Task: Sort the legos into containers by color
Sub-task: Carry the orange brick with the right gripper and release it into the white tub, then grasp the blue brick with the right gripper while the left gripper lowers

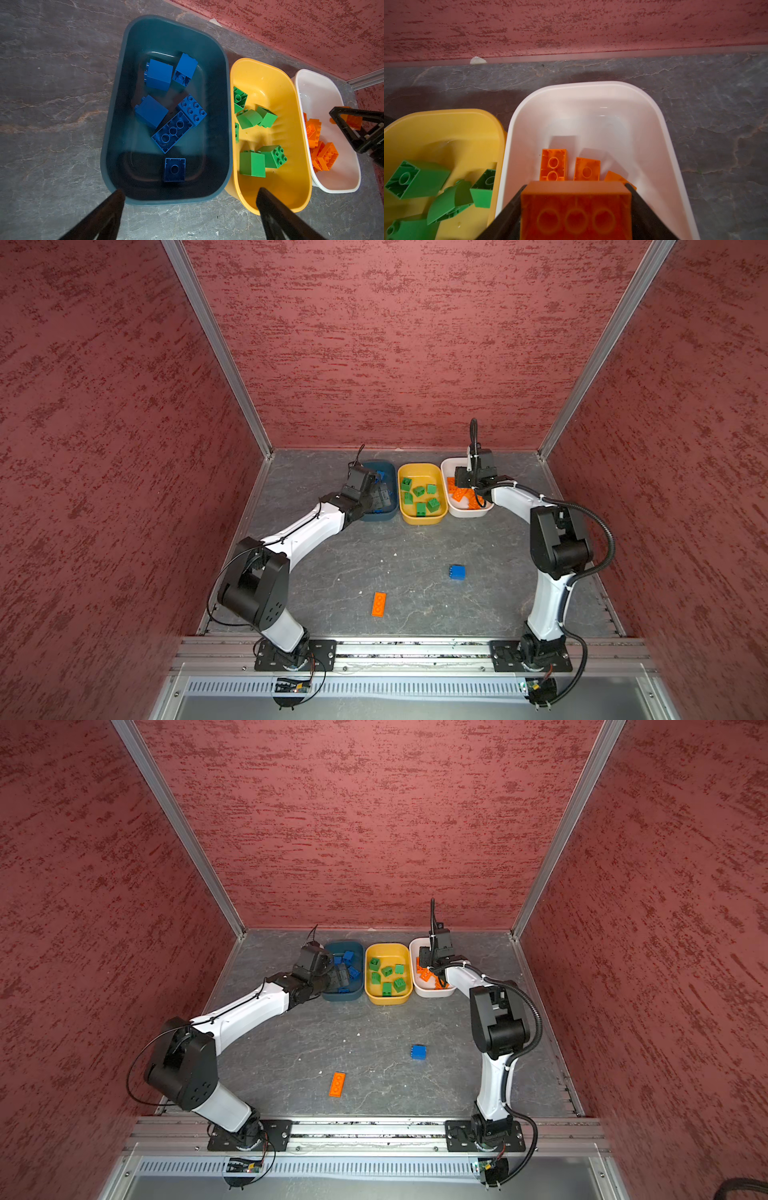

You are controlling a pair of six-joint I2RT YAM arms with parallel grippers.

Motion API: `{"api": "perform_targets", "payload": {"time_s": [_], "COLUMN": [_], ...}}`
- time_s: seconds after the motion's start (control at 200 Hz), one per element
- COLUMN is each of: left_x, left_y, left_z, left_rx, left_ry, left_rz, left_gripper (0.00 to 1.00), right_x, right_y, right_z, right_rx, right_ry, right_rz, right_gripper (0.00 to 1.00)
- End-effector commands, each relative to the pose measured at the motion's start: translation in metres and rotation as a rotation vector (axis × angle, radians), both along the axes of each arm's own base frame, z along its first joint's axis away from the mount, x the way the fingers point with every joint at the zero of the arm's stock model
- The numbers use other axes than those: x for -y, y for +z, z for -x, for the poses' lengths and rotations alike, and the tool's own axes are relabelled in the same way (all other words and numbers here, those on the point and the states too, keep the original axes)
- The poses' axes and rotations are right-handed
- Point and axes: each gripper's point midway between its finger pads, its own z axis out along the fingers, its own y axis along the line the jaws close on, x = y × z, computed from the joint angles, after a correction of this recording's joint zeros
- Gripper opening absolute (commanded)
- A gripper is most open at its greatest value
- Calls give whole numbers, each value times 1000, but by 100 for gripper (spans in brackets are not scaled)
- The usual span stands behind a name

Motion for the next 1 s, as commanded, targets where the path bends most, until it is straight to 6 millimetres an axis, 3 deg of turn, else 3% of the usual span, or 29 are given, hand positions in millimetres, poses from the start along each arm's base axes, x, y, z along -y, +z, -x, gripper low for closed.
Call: {"api": "perform_targets", "payload": {"time_s": [0.0, 0.326, 0.481, 0.586, 0.781, 0.857, 0.872, 0.997], "left_x": [-2, 5, 18, 21, 15, 18, 18, 29], "left_y": [13, 9, 7, -2, -33, -41, -43, -52], "left_z": [1, 6, 11, 26, 61, 72, 74, 91], "left_rx": [34, 22, 14, -22, -126, -153, -160, -197], "left_ry": [10, -55, -124, -164, -165, -170, -170, -214], "left_rz": [33, 42, 54, 19, -8, -3, -2, -11], "left_gripper": [100, 100, 100, 99, 99, 100, 99, 100], "right_x": [8, 4, -12, -33, -48, -58, -59, -64], "right_y": [3, 9, 31, 34, 12, 3, 8, -6], "right_z": [-9, -8, 14, 57, 161, 203, 210, 261], "right_rx": [4, 11, 36, 15, -157, -244, -236, -299], "right_ry": [-64, -60, 30, 181, 367, 496, 524, 758], "right_rz": [10, -20, -52, -76, -116, -41, -18, 193], "right_gripper": [63, 83, 89, 94, 98, 97, 97, 98]}}
